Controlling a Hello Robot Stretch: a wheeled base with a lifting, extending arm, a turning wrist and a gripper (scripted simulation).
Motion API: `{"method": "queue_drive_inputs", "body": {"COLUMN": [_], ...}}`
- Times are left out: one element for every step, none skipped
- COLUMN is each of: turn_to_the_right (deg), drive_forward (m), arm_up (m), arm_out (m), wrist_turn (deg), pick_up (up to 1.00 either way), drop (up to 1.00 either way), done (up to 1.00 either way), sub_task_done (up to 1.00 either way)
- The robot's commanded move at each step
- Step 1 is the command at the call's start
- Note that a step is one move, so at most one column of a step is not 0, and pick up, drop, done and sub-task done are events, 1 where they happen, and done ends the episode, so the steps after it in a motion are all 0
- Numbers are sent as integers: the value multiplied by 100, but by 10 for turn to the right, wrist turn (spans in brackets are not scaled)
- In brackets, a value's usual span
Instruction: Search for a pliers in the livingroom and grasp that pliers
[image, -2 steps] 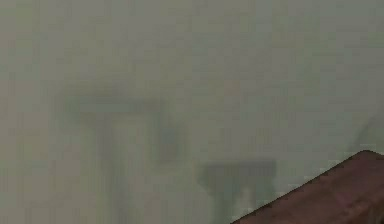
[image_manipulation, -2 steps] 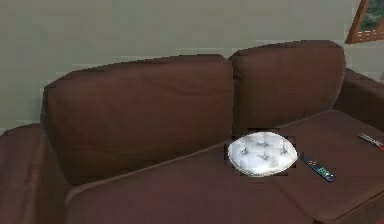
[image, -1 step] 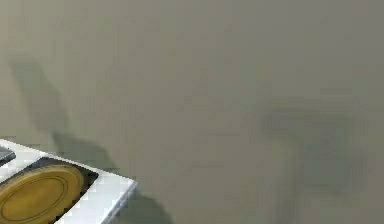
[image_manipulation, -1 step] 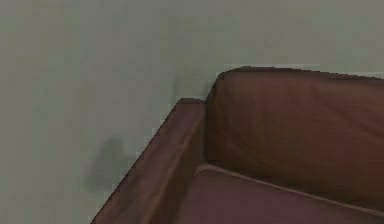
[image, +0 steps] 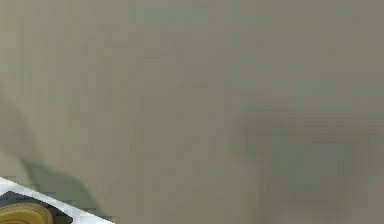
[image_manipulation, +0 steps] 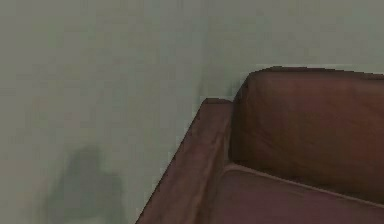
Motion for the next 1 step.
{"method": "queue_drive_inputs", "body": {"turn_to_the_right": [-30], "drive_forward": [0], "arm_up": [0], "arm_out": [0], "wrist_turn": [0], "pick_up": [0], "drop": [0], "done": [0], "sub_task_done": [0]}}
